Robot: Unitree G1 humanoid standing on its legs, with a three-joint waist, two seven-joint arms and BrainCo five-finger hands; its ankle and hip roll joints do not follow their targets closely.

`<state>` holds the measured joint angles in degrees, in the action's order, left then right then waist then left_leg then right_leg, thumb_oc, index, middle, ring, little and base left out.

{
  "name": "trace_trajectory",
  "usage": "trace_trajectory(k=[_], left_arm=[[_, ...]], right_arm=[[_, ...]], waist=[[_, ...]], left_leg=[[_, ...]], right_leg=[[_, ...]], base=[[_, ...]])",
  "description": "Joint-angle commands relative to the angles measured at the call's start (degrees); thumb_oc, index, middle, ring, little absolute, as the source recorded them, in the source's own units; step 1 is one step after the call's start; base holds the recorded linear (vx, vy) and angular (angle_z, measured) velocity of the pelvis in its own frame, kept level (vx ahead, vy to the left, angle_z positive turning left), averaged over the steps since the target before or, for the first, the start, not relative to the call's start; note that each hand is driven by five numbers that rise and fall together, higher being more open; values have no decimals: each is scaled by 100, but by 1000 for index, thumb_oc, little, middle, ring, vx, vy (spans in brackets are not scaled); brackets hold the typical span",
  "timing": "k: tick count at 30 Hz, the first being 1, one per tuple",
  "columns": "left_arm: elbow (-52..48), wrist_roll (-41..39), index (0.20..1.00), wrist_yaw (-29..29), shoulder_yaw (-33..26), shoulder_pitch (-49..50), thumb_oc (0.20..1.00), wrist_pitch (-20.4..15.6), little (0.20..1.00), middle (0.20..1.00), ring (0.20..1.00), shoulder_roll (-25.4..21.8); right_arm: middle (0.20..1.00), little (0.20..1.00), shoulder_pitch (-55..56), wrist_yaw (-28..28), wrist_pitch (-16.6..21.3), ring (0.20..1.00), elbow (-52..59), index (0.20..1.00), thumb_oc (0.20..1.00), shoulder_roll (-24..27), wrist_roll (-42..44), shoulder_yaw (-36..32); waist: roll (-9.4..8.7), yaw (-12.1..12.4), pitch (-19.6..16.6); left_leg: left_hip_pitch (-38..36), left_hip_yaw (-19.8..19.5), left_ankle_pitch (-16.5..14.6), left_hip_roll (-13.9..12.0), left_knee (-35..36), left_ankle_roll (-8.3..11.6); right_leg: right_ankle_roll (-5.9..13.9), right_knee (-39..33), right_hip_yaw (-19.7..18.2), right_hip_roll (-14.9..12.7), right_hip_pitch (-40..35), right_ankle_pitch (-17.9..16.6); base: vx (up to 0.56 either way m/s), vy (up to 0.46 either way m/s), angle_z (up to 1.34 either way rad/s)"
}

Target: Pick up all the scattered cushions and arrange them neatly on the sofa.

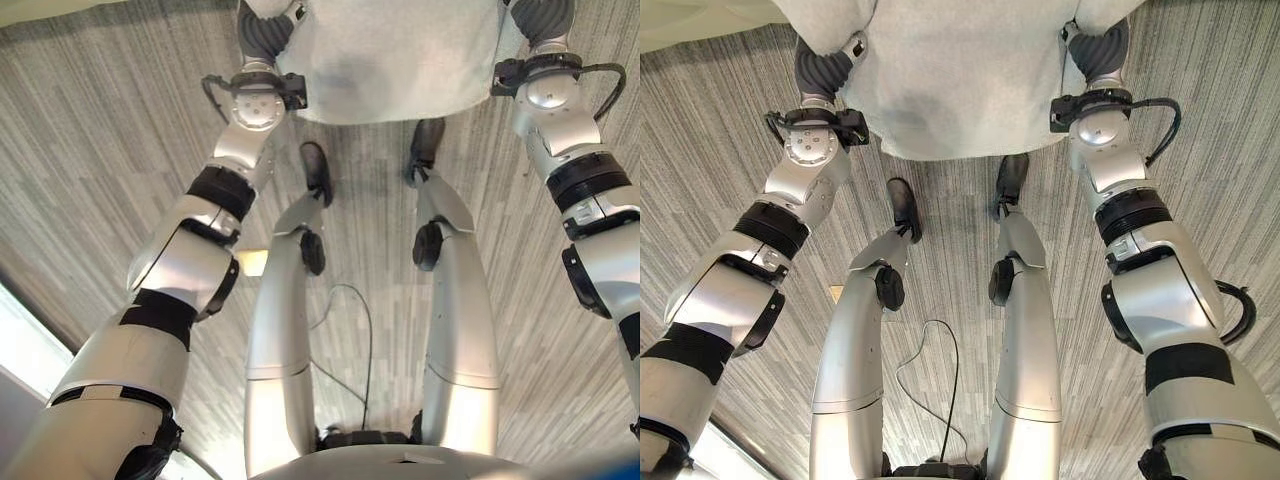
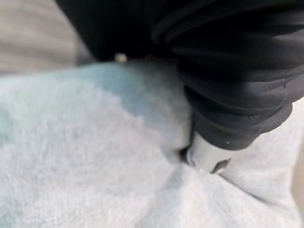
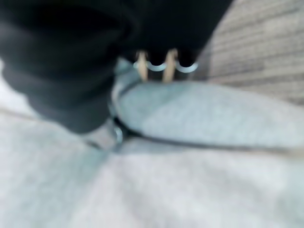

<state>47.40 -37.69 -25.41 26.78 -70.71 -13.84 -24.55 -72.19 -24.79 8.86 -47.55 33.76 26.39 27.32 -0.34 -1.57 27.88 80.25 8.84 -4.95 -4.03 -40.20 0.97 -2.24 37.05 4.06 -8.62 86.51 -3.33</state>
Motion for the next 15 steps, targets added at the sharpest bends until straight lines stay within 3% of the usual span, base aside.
trace_trajectory(k=[1,4,11,15], left_arm=[[-991,46,200,28,-325,548,200,-715,200,200,200,235],[-1724,247,200,46,-616,1283,200,-787,200,200,200,267],[-2832,594,200,164,-937,2719,200,-783,200,200,200,432],[-3412,773,200,466,-1028,3739,200,-748,200,200,200,545]], right_arm=[[200,200,314,275,849,200,1306,200,200,-609,-466,25],[200,200,1186,295,958,200,2071,200,200,-471,-701,-426],[200,200,2790,544,1105,200,3267,200,200,-715,-1003,-1040],[200,200,3845,816,1142,200,3818,200,200,-973,-1113,-1147]], waist=[[229,-143,-876],[234,-183,-950],[225,-158,-1052],[202,-81,-1159]], left_leg=[[-10,-664,760,62,1091,188],[-477,-709,824,11,1406,249],[-1613,-802,977,-18,1976,385],[-2676,-888,963,-19,2181,439]], right_leg=[[780,546,161,96,-256,724],[765,308,244,103,-752,763],[713,-261,446,117,-1960,787],[670,-720,624,68,-3136,837]], base=[[-24,-14,6],[-24,-42,4],[-15,-43,6],[17,-45,16]])
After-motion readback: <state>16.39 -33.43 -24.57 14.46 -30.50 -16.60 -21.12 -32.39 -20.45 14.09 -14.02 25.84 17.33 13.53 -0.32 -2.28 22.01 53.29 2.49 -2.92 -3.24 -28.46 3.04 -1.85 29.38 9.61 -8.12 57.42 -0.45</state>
